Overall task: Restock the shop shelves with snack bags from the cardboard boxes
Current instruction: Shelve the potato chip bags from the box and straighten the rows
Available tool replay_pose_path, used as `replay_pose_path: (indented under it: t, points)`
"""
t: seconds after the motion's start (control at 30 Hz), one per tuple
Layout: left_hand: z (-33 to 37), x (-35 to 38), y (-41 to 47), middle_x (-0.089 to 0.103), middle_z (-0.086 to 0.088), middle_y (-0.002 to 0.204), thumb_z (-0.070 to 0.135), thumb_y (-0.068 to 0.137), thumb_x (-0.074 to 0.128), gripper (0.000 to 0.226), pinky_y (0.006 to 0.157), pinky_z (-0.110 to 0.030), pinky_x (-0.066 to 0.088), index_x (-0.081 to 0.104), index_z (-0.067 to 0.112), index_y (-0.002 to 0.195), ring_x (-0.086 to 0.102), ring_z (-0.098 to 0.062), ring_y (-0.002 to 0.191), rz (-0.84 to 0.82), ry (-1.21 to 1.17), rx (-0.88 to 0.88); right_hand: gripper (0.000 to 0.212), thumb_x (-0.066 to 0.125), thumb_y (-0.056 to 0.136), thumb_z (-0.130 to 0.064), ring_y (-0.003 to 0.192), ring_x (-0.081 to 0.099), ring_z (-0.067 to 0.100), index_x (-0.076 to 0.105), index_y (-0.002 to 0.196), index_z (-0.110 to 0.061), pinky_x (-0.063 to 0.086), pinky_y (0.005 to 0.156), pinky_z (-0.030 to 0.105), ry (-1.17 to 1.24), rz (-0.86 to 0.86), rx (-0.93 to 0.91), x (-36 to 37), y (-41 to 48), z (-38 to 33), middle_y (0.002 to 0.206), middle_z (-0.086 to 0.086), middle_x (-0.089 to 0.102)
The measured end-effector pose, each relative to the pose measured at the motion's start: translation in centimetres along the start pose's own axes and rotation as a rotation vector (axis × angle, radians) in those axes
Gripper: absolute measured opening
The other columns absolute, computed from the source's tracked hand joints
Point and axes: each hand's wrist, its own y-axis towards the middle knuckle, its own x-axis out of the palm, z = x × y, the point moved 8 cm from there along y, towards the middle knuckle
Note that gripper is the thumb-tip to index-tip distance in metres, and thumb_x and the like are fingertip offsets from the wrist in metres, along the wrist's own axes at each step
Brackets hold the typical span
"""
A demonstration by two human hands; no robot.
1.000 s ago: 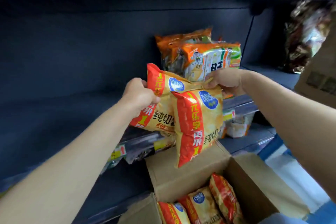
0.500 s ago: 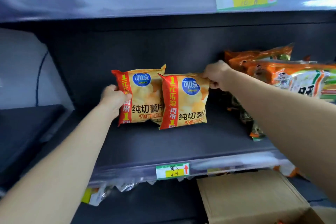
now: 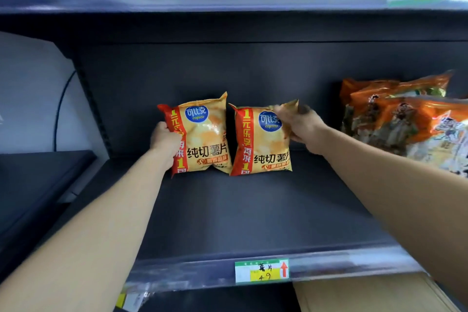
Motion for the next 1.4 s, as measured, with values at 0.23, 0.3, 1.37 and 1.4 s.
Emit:
replay_pose_path:
  t: [0.23,0.3,1.37,1.4]
  points:
    - [-0.8,1.0,-0.1,0.062,-0.005,0.118,0.011,0.099,0.044,0.044,0.089,-0.052,0.052,0.039,0.035,0.136,0.063,-0.026,0.101,-0.134,0.001,-0.086,0.104,0.086,0.061,-0.019,0.121,0.048,0.026,0.02,0.139,-0.039,0.053,0.091,0.049,-0.275,-0.115,0.099,1.9,-0.3,6.5,0.132,0.002,0.045]
    - [-0.6,1.1,-0.1,0.062,-0.004,0.117,0.012,0.099,0.044,0.043,0.087,-0.051,0.053,0.04,0.037,0.133,0.063,-0.025,0.101,-0.136,0.03,-0.077,0.097,0.082,0.068,-0.014,0.119,0.049,0.027,0.021,0.14,-0.035,0.054,0.089,0.048,-0.239,-0.036,0.057,2.2,-0.3,6.2,0.134,0.006,0.041]
    - [4.7,3.3,-12.7,0.059,0.0,0.119,0.011,0.093,0.053,0.03,0.079,-0.025,0.046,0.058,0.014,0.122,0.056,-0.018,0.105,-0.117,0.353,0.285,0.006,0.064,0.086,-0.015,0.083,0.057,0.021,0.062,0.091,-0.018,0.044,0.068,0.025,-0.558,-0.153,-0.208,0.9,-8.5,3.8,0.095,0.004,0.06]
    - [4.9,4.9,-15.1,0.06,0.001,0.112,0.011,0.092,0.054,0.026,0.082,-0.026,0.046,0.06,0.016,0.118,0.057,-0.017,0.104,-0.189,0.356,0.316,0.005,0.064,0.085,-0.012,0.075,0.057,0.022,0.061,0.084,-0.016,0.046,0.065,0.027,-0.533,-0.188,-0.199,-0.1,-9.7,4.1,0.087,0.007,0.06]
